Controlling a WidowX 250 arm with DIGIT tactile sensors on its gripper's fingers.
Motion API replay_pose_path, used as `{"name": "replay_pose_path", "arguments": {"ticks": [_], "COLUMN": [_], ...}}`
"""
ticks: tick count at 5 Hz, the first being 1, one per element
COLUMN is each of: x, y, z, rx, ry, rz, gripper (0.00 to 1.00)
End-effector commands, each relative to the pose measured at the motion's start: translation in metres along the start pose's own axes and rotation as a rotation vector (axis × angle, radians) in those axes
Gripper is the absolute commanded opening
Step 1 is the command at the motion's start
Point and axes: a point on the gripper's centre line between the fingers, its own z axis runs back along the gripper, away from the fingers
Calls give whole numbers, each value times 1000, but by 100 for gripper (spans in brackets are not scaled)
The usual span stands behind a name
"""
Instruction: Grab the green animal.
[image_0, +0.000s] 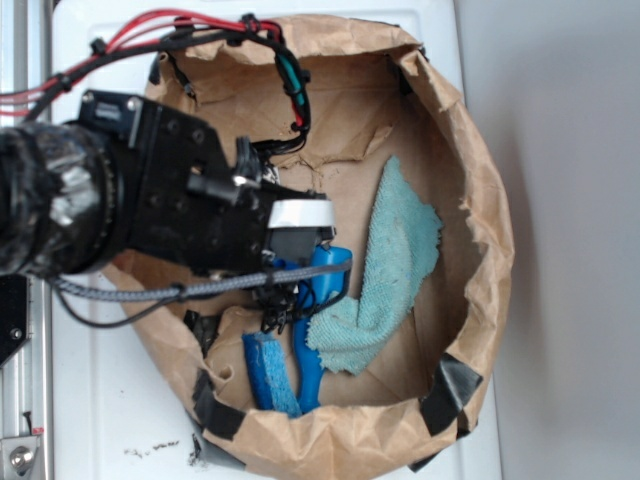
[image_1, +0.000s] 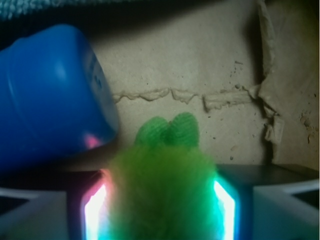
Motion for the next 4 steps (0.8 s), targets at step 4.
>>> {"name": "replay_pose_path", "arguments": {"ticks": [4], "x": [41], "y": [44], "z": [125], "rx": [-145], "ry": [113], "rz": [-14], "gripper": [0]}}
